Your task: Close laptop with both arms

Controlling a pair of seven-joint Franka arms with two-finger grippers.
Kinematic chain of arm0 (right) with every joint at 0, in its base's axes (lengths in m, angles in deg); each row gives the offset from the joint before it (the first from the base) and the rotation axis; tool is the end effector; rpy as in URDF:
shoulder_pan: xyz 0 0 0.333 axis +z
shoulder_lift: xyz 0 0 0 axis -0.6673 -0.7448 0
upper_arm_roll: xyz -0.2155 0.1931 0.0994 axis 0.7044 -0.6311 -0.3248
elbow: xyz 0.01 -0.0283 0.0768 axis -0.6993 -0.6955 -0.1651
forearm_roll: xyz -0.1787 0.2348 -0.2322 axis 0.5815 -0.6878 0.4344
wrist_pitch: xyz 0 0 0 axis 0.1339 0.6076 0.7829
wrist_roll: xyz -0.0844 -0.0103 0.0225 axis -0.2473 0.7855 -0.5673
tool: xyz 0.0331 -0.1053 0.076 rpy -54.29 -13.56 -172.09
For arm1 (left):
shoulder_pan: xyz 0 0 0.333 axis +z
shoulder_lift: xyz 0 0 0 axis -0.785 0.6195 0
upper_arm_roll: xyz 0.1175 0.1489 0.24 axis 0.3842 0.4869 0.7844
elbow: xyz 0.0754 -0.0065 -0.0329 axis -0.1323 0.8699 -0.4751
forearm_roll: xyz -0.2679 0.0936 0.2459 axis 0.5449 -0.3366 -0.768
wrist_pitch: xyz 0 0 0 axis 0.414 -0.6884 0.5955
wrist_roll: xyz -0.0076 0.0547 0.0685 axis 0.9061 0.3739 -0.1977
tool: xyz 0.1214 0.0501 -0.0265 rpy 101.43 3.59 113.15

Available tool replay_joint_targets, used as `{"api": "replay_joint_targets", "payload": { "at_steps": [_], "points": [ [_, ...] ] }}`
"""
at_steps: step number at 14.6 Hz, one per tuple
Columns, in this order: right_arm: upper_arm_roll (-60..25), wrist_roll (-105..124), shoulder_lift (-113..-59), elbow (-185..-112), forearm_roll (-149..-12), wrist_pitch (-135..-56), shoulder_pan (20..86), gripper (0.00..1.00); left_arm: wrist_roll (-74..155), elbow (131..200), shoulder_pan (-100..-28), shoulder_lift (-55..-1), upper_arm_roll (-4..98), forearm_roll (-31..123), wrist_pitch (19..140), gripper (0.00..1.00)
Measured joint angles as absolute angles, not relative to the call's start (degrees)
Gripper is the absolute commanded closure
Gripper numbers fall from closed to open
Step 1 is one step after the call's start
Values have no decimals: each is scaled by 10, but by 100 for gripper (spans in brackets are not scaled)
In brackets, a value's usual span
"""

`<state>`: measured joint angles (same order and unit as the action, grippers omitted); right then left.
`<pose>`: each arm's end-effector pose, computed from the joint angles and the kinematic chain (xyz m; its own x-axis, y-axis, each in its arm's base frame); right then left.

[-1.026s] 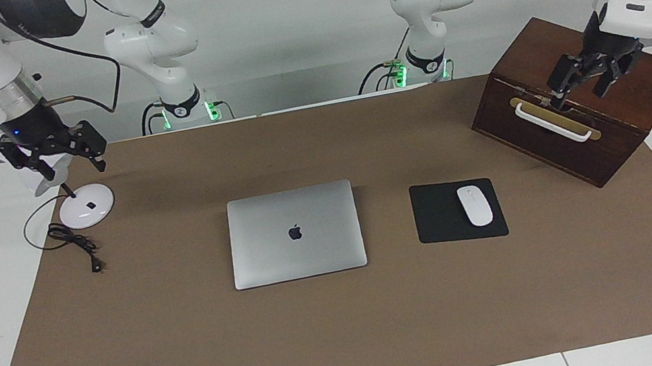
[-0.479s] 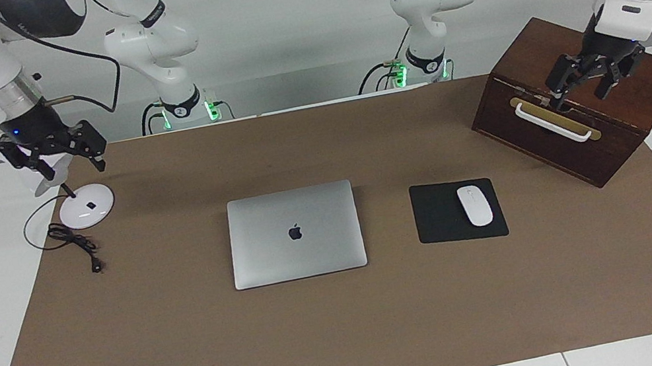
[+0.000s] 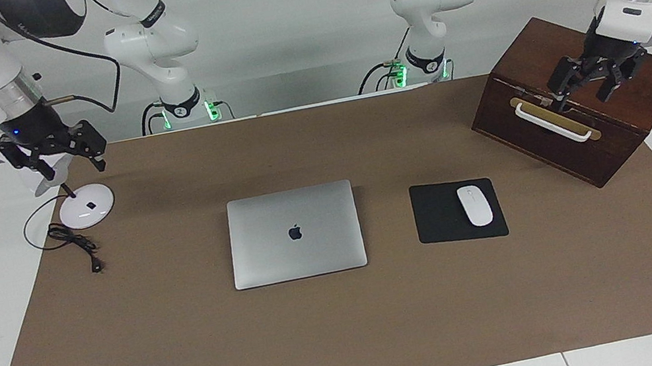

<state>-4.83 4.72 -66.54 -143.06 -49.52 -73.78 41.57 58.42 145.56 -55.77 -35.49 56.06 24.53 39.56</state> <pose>0.5187 -0.0522 0.5756 0.9986 -0.0399 0.0358 -0.0399 -0.9992 -0.0004 0.5683 0.0102 0.5788 0.9943 0.0066 0.1068 0.0001 -0.9982 0.0607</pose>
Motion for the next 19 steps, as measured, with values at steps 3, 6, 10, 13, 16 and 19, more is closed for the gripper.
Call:
{"api": "replay_joint_targets", "payload": {
  "at_steps": [3, 6, 10, 13, 16, 19],
  "points": [
    [-48, 47, -665, -1431, -495, -738, 416, 0, 586, 1457, -557, -355, 561, 245, 395, 0],
    [-48, 47, -665, -1431, -495, -738, 416, 0, 586, 1458, -557, -355, 561, 245, 392, 0],
    [-48, 47, -665, -1431, -495, -738, 416, 0, 585, 1458, -558, -355, 561, 245, 385, 0],
    [-48, 47, -665, -1431, -495, -738, 416, 0, 580, 1458, -558, -355, 562, 245, 385, 0],
    [-48, 47, -665, -1431, -495, -738, 416, 0, 579, 1458, -558, -355, 562, 245, 385, 0],
    [-48, 47, -665, -1431, -495, -738, 416, 0, 579, 1458, -558, -355, 562, 245, 385, 0]
  ]
}}
